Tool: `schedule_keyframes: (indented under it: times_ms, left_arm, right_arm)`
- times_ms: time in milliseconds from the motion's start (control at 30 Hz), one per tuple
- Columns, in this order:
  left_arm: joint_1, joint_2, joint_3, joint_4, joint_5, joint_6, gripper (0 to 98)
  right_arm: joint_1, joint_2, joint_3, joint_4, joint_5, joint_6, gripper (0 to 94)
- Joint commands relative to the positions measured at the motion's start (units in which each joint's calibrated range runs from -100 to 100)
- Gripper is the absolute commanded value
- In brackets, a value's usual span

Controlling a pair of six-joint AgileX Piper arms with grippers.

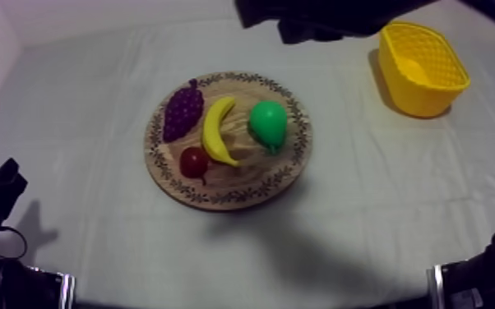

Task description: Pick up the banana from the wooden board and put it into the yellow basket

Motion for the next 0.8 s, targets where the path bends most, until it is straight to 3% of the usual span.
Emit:
schedule_keyframes:
  times_ms: [0, 267, 767]
  left_arm:
    - [-0.01, -0.05, -0.01, -0.03, -0.01, 0.02, 0.1]
    - [-0.01, -0.05, -0.01, -0.03, -0.01, 0.02, 0.1]
    - [-0.01, -0.05, -0.01, -0.03, -0.01, 0.02, 0.1]
  right_arm:
    - [-0.41, 2.76, -3.41, 0.03, 2.33, -0.46, 0.4]
    - [0.55, 9.88, -11.68, 0.10, 4.42, -1.12, 0.4]
    - [1.67, 20.72, -20.15, -2.43, 7.71, -2.63, 0.5]
